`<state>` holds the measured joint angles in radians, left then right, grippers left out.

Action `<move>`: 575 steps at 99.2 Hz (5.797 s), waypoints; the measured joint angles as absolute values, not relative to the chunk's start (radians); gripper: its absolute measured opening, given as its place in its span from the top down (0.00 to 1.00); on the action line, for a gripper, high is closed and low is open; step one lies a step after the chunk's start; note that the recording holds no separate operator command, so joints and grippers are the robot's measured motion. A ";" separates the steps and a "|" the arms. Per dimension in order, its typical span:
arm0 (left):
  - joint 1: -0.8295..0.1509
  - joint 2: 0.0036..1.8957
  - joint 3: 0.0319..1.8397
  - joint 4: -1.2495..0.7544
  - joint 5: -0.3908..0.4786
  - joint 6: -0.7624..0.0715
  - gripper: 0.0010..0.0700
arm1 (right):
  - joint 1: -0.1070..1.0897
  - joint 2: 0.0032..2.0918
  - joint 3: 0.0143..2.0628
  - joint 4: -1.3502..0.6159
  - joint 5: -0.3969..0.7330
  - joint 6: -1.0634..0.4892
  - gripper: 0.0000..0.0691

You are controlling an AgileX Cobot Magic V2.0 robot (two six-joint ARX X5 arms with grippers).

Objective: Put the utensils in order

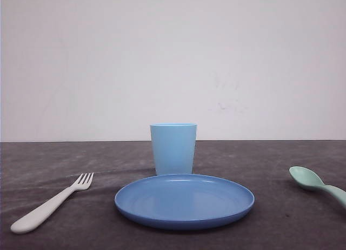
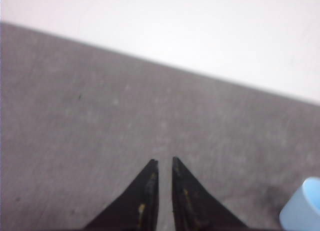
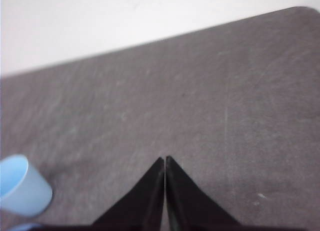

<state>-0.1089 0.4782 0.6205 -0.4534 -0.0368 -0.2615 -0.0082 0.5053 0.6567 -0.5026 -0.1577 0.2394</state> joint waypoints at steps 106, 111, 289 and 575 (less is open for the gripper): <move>-0.516 1.123 0.687 -0.519 -0.006 -0.390 0.45 | 0.159 0.807 0.734 -0.670 -0.161 0.160 0.56; -0.544 1.156 0.687 -0.501 -0.022 -0.400 0.45 | 0.163 0.815 0.734 -0.670 -0.160 0.160 0.56; -0.751 1.390 0.816 0.467 -0.265 -0.223 0.95 | 0.164 0.822 0.735 -0.597 -0.158 0.154 0.56; -0.764 0.823 0.830 -0.339 -0.257 -0.226 0.59 | 0.559 1.260 0.884 -0.602 0.083 0.370 0.89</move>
<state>-0.7643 0.8230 0.8295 -0.3389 -0.2565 -0.2264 0.5594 1.2602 0.8837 -0.6018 0.0830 0.3698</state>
